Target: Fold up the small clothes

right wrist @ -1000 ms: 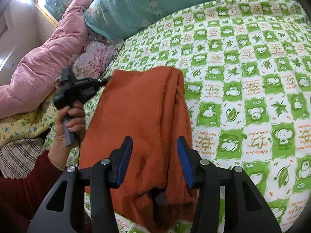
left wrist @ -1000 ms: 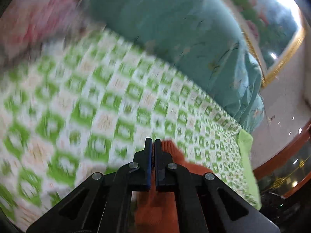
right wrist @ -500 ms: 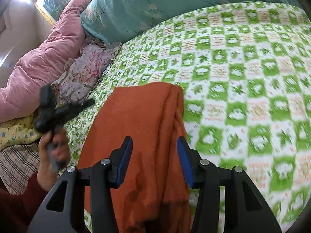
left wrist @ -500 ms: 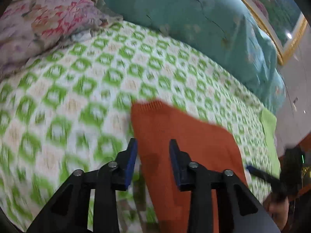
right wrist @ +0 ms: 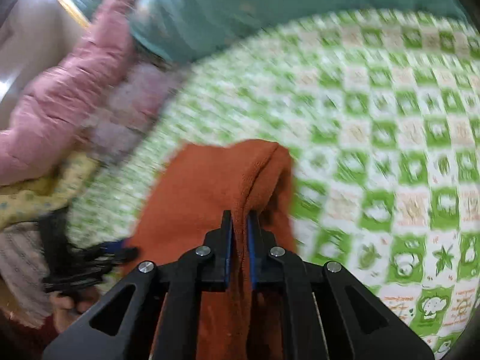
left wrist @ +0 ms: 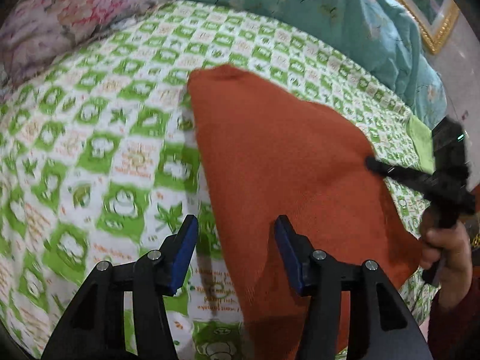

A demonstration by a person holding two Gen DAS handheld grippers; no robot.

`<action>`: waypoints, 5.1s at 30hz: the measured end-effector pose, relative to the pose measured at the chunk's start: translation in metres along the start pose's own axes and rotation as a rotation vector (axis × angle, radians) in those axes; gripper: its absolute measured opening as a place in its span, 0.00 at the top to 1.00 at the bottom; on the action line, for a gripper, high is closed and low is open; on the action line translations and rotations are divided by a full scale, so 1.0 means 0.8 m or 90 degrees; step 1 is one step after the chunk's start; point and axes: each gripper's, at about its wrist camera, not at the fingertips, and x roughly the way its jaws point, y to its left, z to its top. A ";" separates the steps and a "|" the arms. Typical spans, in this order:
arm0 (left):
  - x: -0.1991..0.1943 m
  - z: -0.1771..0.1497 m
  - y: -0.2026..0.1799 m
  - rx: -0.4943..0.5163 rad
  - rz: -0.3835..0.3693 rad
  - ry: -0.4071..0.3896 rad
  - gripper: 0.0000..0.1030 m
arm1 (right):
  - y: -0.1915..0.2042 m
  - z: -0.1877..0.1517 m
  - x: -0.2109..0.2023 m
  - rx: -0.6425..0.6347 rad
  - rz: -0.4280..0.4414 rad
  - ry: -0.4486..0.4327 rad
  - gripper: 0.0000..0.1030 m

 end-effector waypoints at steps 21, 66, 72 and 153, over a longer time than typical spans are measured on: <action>-0.079 -0.100 -0.023 0.099 -0.018 -0.010 0.39 | 0.005 -0.132 -0.104 0.020 0.016 -0.057 0.54; -0.062 -0.048 -0.032 0.057 -0.127 -0.040 0.61 | 0.046 -0.070 -0.065 -0.046 -0.012 -0.084 0.75; -0.011 -0.050 -0.027 0.073 -0.106 -0.004 0.64 | -0.001 -0.063 -0.003 -0.001 -0.052 -0.017 0.86; -0.067 -0.064 -0.023 0.031 0.023 -0.065 0.44 | 0.056 -0.132 -0.112 -0.011 -0.058 -0.127 0.61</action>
